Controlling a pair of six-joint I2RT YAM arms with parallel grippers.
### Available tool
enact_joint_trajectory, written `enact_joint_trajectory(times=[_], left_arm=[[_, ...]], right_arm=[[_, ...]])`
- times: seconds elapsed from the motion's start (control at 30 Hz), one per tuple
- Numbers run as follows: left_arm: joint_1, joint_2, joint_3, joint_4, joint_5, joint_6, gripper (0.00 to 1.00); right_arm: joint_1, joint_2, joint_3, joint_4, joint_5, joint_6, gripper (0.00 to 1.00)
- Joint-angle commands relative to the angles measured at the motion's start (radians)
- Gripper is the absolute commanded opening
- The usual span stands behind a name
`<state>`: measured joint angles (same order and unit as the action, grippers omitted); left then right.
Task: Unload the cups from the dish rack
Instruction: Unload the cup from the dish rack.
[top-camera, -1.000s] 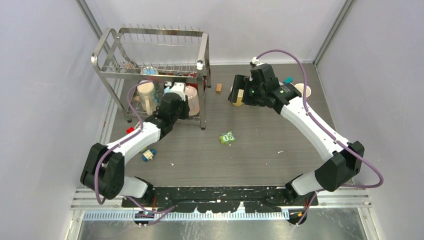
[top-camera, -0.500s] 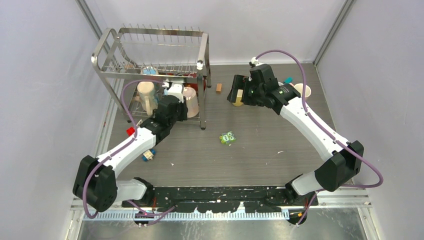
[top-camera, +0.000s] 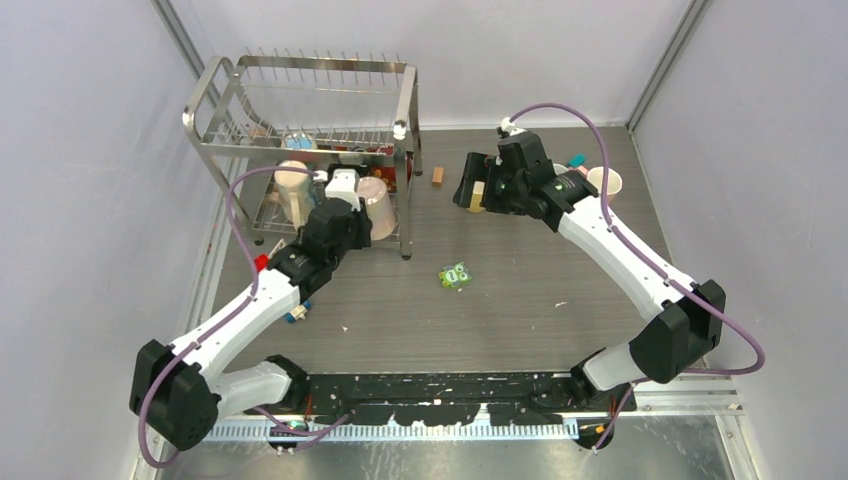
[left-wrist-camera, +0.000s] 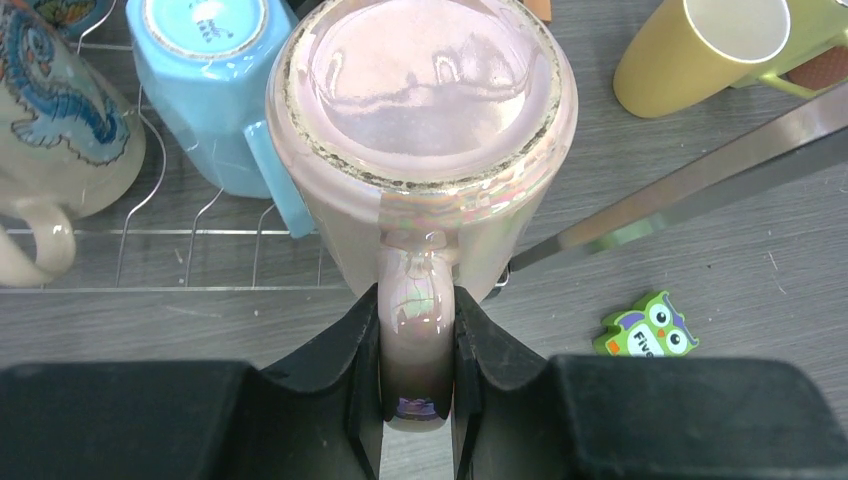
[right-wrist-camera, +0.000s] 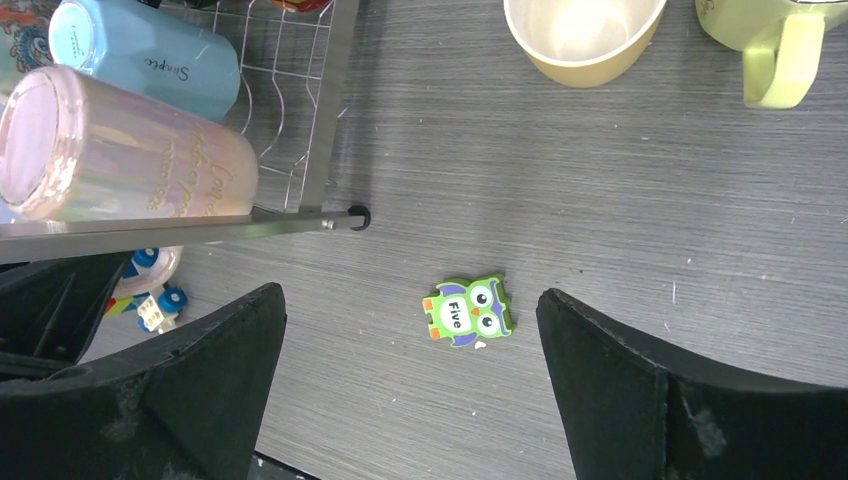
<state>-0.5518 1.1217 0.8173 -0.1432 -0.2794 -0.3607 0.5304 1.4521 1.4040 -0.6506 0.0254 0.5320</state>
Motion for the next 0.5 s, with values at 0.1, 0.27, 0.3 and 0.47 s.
enact_joint_trajectory(times=[0.1,0.27,0.3,0.47], left_arm=[[-0.033,-0.123,0.027,-0.006,-0.071,-0.071,0.00],[-0.043,-0.187,0.023,-0.087,-0.065,-0.140,0.00],[-0.042,-0.197,0.022,-0.102,-0.059,-0.161,0.00],[-0.056,-0.246,0.004,-0.181,-0.033,-0.305,0.00]], right_arm=[[0.015,-0.031,-0.029,0.068,0.006,0.030,1.00],[0.020,-0.055,-0.062,0.088,0.004,0.050,1.00],[0.021,-0.061,-0.068,0.091,-0.001,0.055,1.00],[0.035,-0.117,-0.133,0.120,-0.012,0.106,1.00]])
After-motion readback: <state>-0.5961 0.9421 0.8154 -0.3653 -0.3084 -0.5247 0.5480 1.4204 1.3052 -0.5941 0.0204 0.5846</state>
